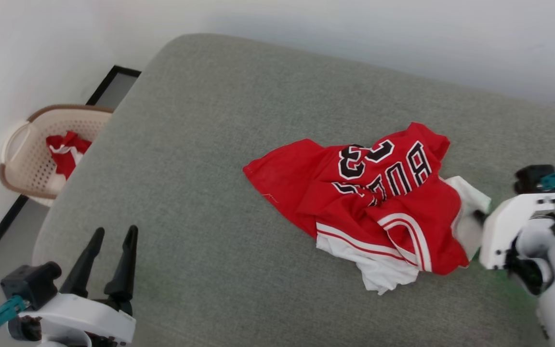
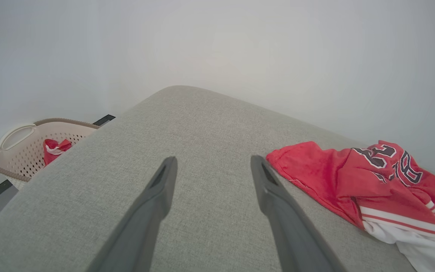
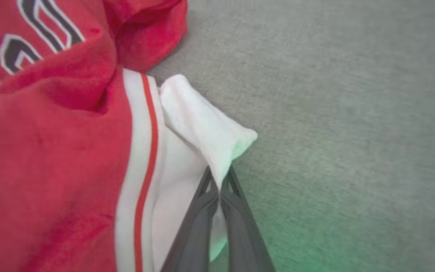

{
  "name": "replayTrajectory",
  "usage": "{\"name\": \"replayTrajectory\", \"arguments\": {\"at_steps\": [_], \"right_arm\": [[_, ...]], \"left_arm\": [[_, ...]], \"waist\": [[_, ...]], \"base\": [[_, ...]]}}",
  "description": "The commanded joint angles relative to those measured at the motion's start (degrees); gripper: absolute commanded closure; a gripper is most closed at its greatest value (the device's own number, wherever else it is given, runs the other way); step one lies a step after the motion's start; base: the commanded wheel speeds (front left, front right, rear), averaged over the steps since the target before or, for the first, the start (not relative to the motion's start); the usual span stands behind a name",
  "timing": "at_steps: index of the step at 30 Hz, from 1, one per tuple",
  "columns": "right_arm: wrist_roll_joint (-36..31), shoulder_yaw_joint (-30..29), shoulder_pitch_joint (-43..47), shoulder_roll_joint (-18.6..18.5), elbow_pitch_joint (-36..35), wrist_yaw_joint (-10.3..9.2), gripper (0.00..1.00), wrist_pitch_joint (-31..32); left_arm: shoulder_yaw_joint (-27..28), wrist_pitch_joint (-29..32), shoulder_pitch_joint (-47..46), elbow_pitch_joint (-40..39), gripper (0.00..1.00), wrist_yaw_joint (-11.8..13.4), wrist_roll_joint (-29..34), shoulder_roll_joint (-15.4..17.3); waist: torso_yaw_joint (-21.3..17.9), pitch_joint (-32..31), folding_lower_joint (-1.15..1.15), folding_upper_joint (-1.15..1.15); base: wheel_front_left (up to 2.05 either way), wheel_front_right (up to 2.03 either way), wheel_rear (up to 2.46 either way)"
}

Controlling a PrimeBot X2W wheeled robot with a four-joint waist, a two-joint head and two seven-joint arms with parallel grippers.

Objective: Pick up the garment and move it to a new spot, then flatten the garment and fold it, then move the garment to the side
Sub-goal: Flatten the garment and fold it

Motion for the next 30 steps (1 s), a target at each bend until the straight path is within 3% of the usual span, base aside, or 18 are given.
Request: {"name": "replayTrajectory", "arguments": {"at_steps": [1, 9, 17, 25, 30], "right_arm": [[0.3, -0.58, 0.29, -1.09, -0.21, -0.1, 1.0, -0.51], [0.44, -5.14, 4.03, -5.34, -3.35, -0.1, 1.0, -0.89], [-0.98, -13.74, 10.87, -7.91, -5.28, -0.1, 1.0, 0.75], [-3.06, -19.15, 14.56, -5.02, -4.48, -0.1, 1.0, 2.05], [-3.86, -19.27, 13.49, -2.56, -2.02, -0.1, 0.98, 2.4]], "left_arm": [[0.28, -0.07, 0.49, -0.11, 0.0, -0.19, 0.31, 0.15], [0.8, 0.19, 2.3, -0.95, 0.0, 0.05, 0.17, 1.33], [0.38, 0.73, 2.38, -1.51, 0.0, 0.3, 0.02, 1.74], [-0.21, 1.24, 1.41, -1.48, 0.0, -0.26, -0.25, 1.95], [-0.64, 2.0, 0.63, -1.39, 0.0, -0.6, -0.37, 2.42]], "waist": [[-0.86, -0.83, 0.0, 0.0], [-4.43, -3.2, 0.0, 0.0], [-7.47, -4.18, 0.0, 0.0], [-8.78, -3.88, 0.0, 0.0], [-9.76, -3.46, 0.0, 0.0]], "base": [[0.0, 0.0, 0.0], [0.0, 0.0, 0.0], [0.0, 0.0, 0.0], [0.0, 0.0, 0.0], [0.0, 0.0, 0.0]]}}
